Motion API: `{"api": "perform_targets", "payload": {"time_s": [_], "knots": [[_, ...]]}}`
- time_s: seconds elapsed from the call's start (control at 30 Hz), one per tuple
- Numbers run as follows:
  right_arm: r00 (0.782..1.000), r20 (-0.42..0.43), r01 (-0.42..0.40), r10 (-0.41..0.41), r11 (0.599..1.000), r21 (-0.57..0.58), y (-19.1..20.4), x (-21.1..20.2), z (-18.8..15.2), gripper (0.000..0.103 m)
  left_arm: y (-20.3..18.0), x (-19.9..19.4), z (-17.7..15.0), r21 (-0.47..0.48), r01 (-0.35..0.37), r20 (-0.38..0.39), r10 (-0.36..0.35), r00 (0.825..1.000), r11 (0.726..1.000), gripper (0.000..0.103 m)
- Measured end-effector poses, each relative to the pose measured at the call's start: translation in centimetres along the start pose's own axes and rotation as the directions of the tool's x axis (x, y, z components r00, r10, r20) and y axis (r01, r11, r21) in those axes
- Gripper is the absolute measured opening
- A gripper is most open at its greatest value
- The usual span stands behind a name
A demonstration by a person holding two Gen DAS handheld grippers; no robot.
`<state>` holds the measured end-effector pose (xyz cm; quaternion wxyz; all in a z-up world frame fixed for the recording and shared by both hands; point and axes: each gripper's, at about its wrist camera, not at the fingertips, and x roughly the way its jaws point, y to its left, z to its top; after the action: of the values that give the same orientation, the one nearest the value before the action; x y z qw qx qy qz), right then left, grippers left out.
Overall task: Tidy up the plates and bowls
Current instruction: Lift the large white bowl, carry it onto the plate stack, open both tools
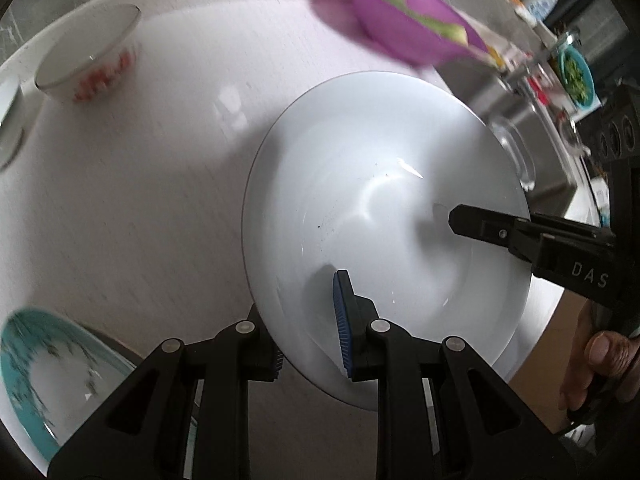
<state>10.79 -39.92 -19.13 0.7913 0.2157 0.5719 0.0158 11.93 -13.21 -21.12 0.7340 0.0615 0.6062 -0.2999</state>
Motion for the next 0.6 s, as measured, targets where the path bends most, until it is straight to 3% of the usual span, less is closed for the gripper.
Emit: {"api": "perform_targets", "payload": {"time_s": [0.4,0.6], "knots": [[0.999,-0.04,-0.008,0.009,0.999,0.047,-1.9,0.5,-3.0,0.018,-2.5,1.5,-3.1,0.049,-0.021,-0.039,0.023,0.999,0.999,0.019],[0.999,-0.049,-0.008,0.01,0.999,0.046,-2.4,0.6,-3.5,0.018,-2.6,2.8,-2.7,0.043,-0.023,-0.056,0.025,0.998,0.999,0.019]]}}
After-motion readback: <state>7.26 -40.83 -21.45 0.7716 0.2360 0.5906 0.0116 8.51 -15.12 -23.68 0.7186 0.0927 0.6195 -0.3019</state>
